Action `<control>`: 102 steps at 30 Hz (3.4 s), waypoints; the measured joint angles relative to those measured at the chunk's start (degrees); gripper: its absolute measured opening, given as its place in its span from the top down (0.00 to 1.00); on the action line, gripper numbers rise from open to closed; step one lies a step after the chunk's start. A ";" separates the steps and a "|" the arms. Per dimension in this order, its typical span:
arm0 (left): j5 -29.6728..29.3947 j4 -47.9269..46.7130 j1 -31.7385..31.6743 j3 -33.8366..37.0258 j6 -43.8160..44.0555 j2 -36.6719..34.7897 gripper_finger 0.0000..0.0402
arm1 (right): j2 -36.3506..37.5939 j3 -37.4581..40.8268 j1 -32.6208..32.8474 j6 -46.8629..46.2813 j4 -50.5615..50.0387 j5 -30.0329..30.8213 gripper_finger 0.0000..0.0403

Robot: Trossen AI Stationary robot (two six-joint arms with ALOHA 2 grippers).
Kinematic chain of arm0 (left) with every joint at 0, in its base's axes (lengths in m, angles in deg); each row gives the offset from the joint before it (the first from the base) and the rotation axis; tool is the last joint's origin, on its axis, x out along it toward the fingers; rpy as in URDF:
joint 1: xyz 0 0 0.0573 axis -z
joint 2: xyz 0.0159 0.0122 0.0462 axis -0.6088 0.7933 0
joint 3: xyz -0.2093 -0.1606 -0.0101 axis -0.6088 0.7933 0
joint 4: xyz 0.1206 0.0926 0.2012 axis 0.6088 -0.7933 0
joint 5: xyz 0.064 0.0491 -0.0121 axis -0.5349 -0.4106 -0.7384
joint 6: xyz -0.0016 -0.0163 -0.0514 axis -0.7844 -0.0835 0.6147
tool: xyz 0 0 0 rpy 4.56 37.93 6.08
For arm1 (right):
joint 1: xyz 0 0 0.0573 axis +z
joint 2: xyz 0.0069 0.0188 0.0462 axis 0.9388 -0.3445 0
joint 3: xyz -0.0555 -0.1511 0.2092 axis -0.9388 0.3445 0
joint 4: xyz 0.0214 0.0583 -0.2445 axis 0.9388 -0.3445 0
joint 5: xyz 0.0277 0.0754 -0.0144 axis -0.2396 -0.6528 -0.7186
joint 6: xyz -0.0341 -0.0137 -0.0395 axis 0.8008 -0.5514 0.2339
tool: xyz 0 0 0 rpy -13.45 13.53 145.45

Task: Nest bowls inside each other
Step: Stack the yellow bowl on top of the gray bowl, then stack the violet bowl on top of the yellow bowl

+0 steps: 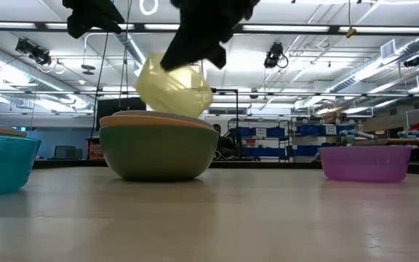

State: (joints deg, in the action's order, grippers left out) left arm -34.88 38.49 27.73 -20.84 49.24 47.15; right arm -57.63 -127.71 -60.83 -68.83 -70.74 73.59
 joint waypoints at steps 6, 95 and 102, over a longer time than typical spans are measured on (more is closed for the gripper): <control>0.03 -0.24 0.96 0.00 0.00 -0.02 0.68 | -2.87 0.04 0.00 -0.18 2.26 -0.02 0.91; -1.87 0.07 1.70 0.02 0.12 0.09 0.68 | 8.04 5.14 -0.45 -5.59 -3.52 -4.83 1.00; -2.03 0.05 1.70 0.02 0.04 0.30 0.68 | 5.76 4.99 -1.88 -2.24 5.23 -6.19 1.00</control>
State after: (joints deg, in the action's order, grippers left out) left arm -36.91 38.53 29.43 -20.82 49.28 47.45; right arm -51.87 -122.72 -62.71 -71.07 -65.50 67.40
